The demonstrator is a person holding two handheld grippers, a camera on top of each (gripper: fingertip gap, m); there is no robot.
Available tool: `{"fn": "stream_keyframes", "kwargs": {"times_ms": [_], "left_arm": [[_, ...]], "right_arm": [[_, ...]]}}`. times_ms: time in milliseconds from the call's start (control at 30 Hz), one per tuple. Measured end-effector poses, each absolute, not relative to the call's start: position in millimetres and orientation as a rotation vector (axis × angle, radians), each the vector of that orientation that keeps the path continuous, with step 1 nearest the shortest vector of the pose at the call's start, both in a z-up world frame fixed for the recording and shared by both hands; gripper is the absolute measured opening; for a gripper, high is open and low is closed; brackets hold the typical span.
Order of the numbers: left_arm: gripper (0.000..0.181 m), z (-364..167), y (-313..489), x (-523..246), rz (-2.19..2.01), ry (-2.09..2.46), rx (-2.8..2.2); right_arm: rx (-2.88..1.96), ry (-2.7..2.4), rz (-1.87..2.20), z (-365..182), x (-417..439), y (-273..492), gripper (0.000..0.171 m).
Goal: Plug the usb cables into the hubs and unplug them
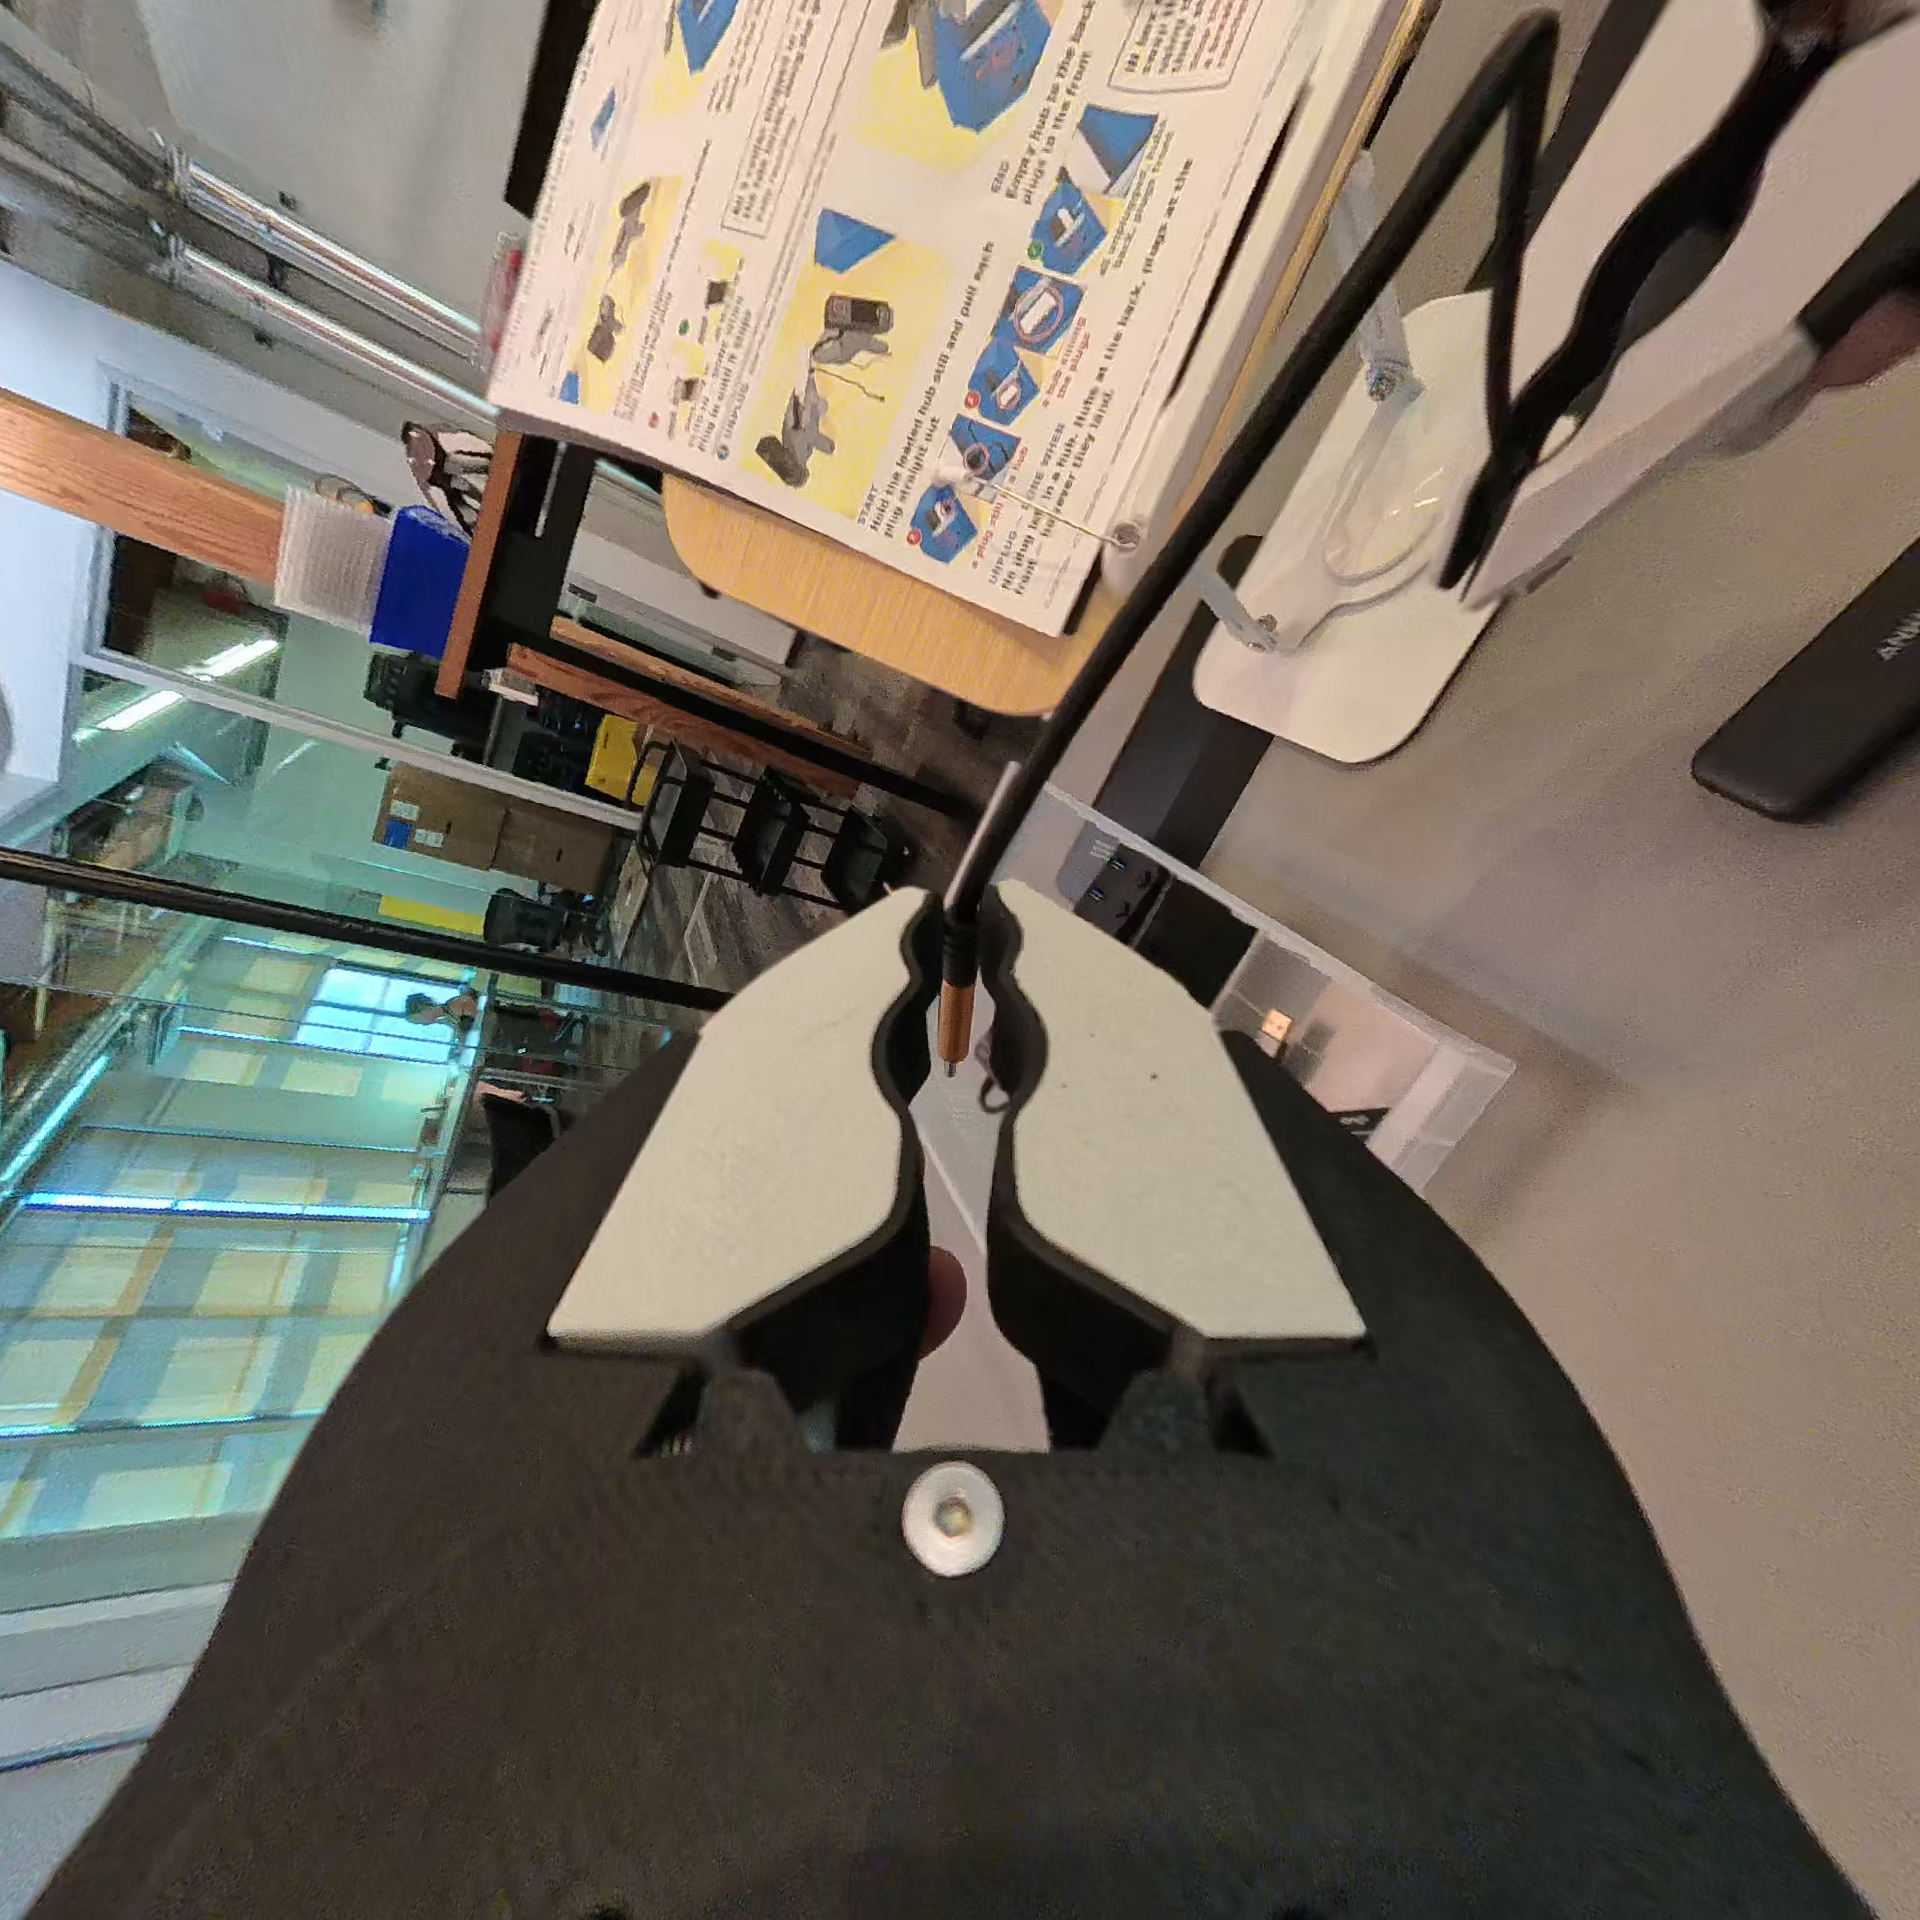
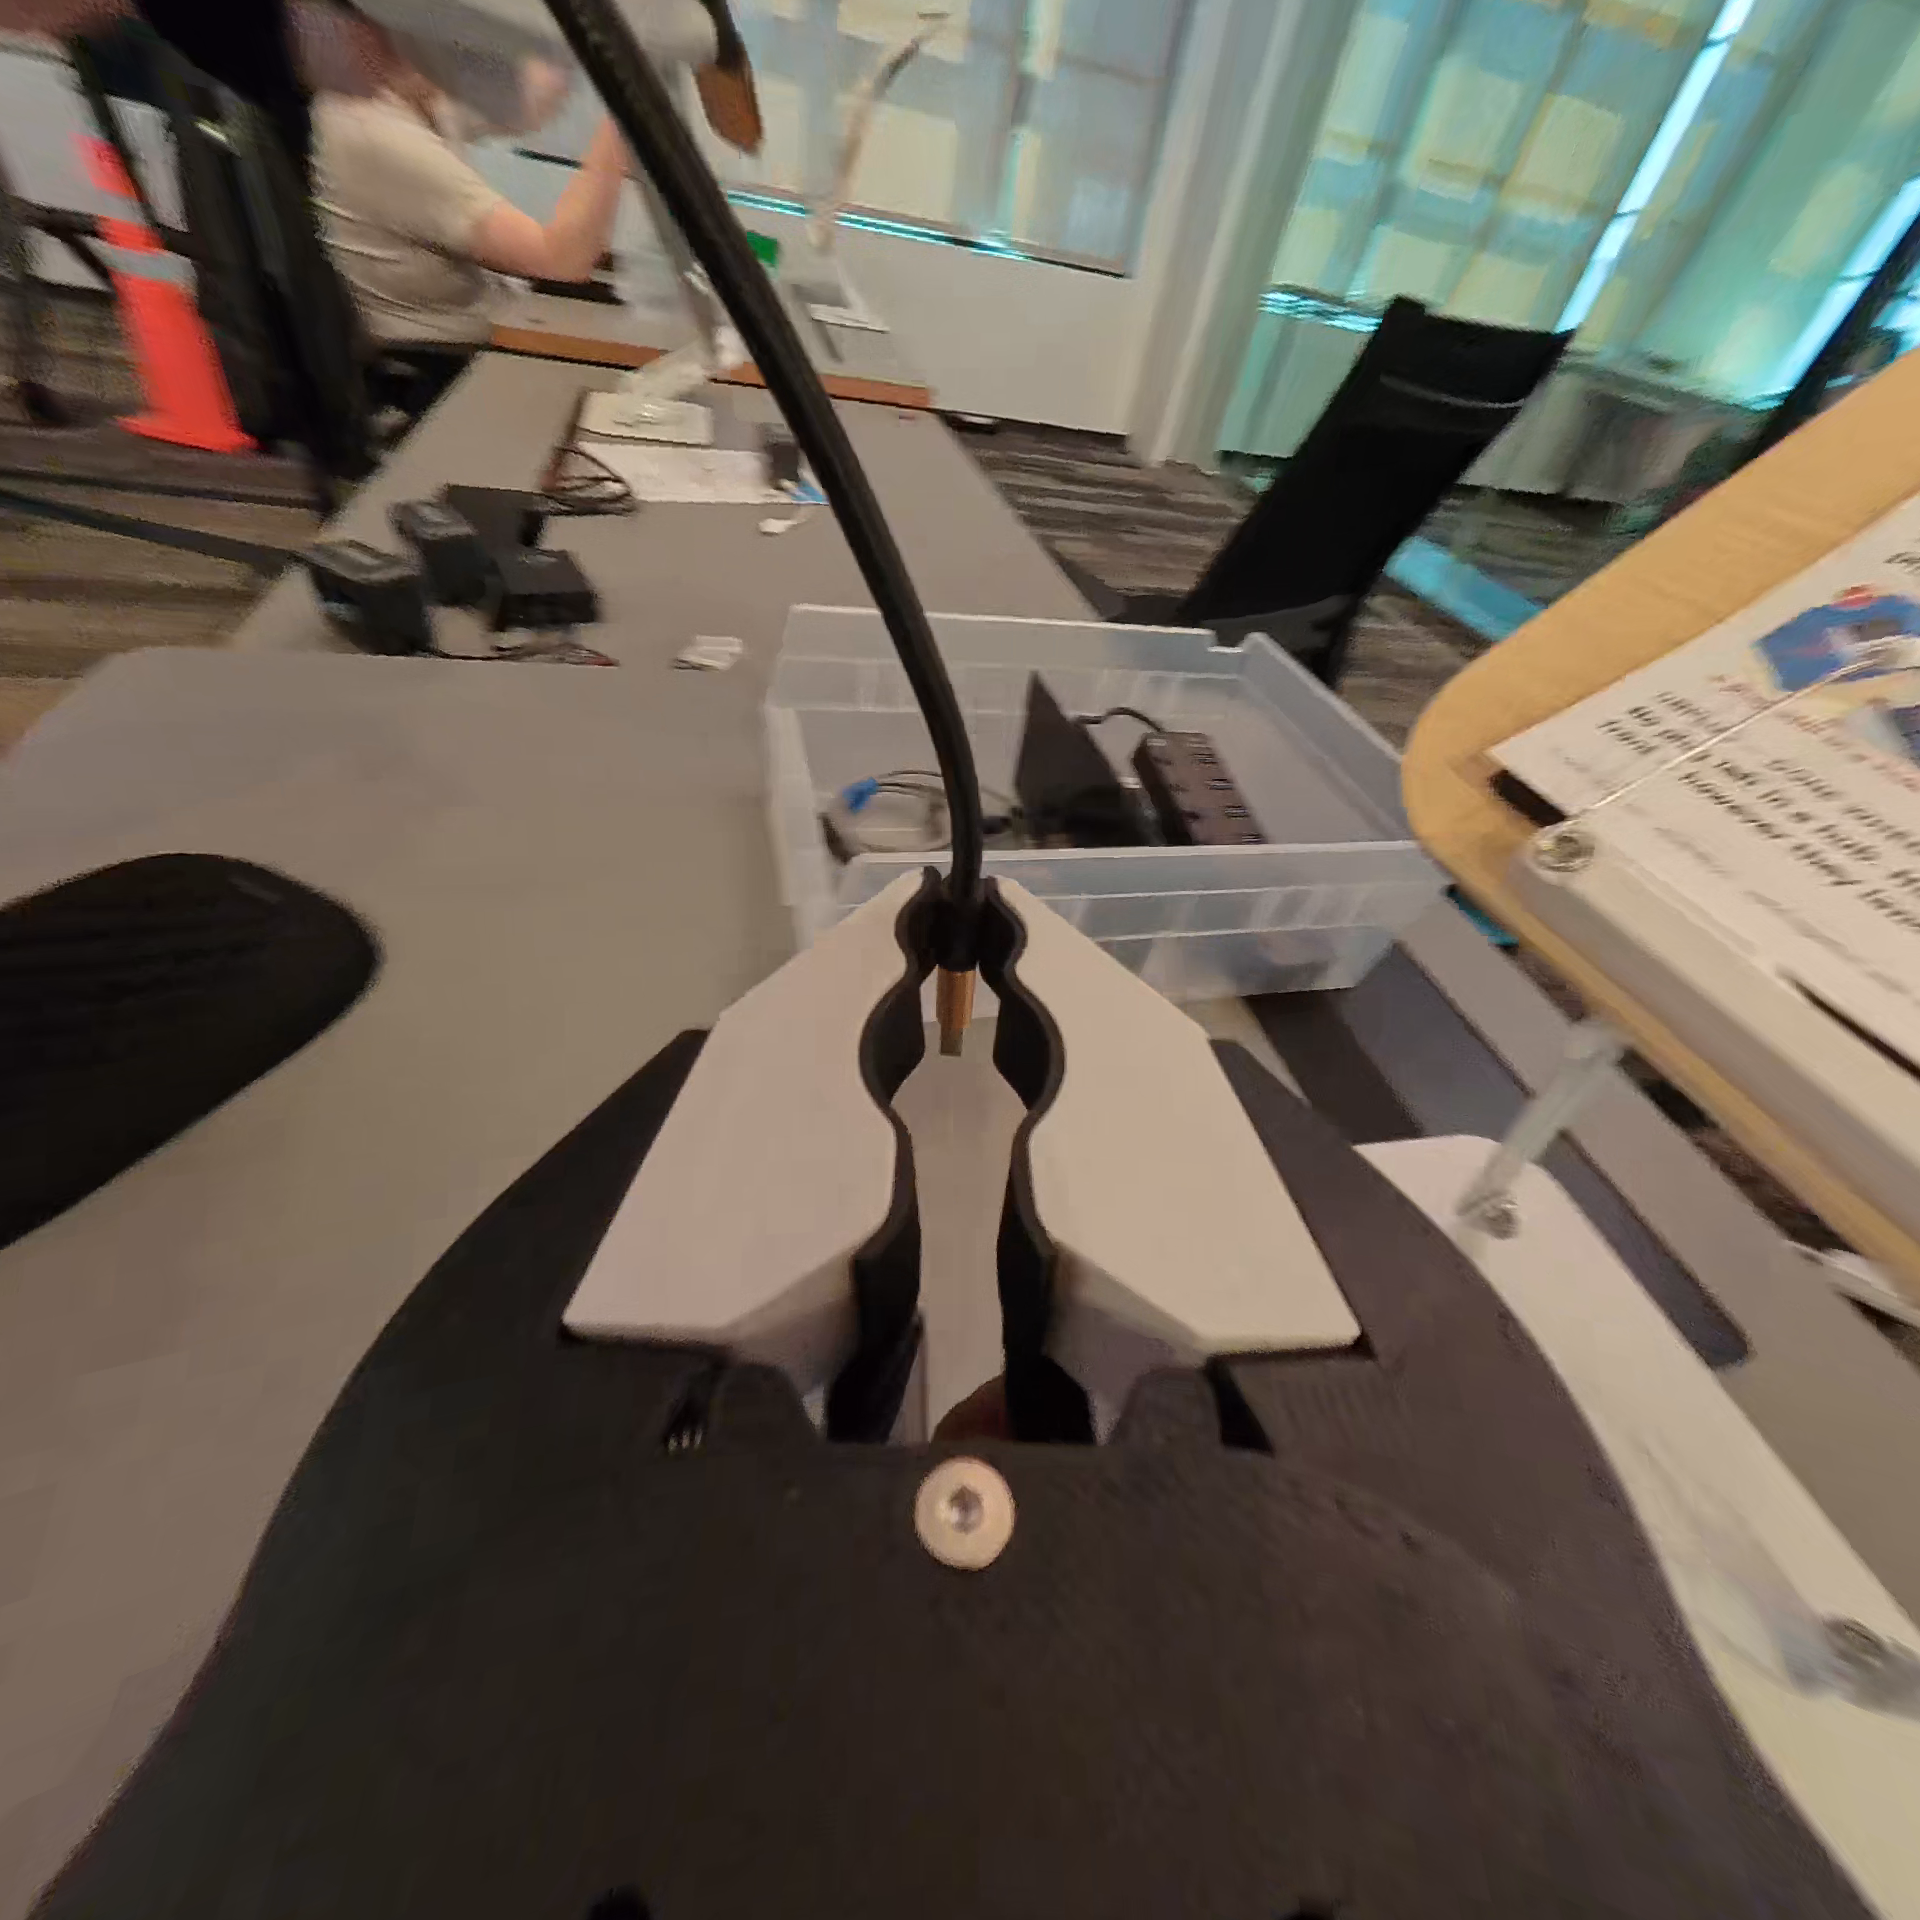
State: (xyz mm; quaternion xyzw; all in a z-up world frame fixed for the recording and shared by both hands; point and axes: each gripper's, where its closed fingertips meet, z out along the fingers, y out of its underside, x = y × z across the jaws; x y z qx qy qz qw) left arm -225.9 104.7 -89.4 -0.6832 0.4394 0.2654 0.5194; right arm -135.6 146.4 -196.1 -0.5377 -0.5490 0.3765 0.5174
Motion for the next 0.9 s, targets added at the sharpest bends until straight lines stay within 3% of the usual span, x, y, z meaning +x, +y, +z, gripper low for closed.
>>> {"fn": "stream_keyframes", "kwargs": {"times_ms": [200, 367, 467, 733, 900], "left_arm": [[0.009, -132, 94, -240, 0.538, 1.087, -1.712], [0.029, -174, 73, -234, 0.415, 1.197, -1.743], [0.033, -176, 61, -223, 0.379, 1.23, -1.719], [0.035, -146, 37, -109, 0.419, 1.524, -1.384], [0.036, -169, 50, -72, 0.4, 1.699, -1.343]], "right_arm": [[-1.31, -1.591, 1.176, -218, -114, 109, 0.004], [-1.4, -1.791, 1.253, -250, -98, 89, 0.004], [-1.468, -1.878, 1.264, -268, -93, 82, 0.004], [-1.596, -1.965, 1.242, -294, -90, 77, 0.004], [-1.56, -2.019, 1.252, -294, -86, 68, 0.004]]}}
